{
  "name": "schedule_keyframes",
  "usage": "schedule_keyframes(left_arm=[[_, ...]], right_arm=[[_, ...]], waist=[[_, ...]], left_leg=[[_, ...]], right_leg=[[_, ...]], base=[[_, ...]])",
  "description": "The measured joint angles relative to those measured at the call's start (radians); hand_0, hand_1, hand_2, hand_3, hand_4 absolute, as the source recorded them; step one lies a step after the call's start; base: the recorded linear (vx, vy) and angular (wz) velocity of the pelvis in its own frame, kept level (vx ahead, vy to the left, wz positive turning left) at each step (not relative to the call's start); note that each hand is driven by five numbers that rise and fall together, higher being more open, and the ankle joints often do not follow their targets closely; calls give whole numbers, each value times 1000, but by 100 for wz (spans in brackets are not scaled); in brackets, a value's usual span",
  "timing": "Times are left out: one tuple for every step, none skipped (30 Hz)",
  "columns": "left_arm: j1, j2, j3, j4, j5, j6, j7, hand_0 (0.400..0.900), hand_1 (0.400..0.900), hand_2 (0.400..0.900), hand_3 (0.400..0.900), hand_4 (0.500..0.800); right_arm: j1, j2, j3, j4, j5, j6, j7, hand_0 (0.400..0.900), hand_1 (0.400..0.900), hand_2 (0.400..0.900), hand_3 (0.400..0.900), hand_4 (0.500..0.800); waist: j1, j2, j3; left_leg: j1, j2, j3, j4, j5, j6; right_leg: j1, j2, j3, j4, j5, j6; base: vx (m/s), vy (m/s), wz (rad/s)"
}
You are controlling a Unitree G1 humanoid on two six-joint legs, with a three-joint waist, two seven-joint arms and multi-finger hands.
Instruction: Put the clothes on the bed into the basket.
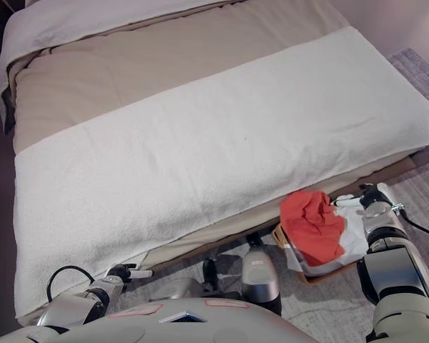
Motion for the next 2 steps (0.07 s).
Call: schedule_keyframes(left_arm=[[2, 0, 0, 0, 0, 0, 0, 900, 900, 900, 900, 800], [3, 0, 0, 0, 0, 0, 0, 900, 900, 900, 900, 800]], right_arm=[[0, 0, 0, 0, 0, 0, 0, 900, 900, 900, 900, 800], [0, 0, 0, 0, 0, 0, 0, 900, 900, 900, 900, 800]], waist=[[0, 0, 0], [0, 0, 0]], left_leg=[[-1, 0, -2, 0, 0, 0], [-1, 1, -3, 0, 0, 0]], right_leg=[[0, 0, -2, 0, 0, 0], [0, 0, -3, -1, 0, 0]], base=[[0, 0, 0], [0, 0, 0]])
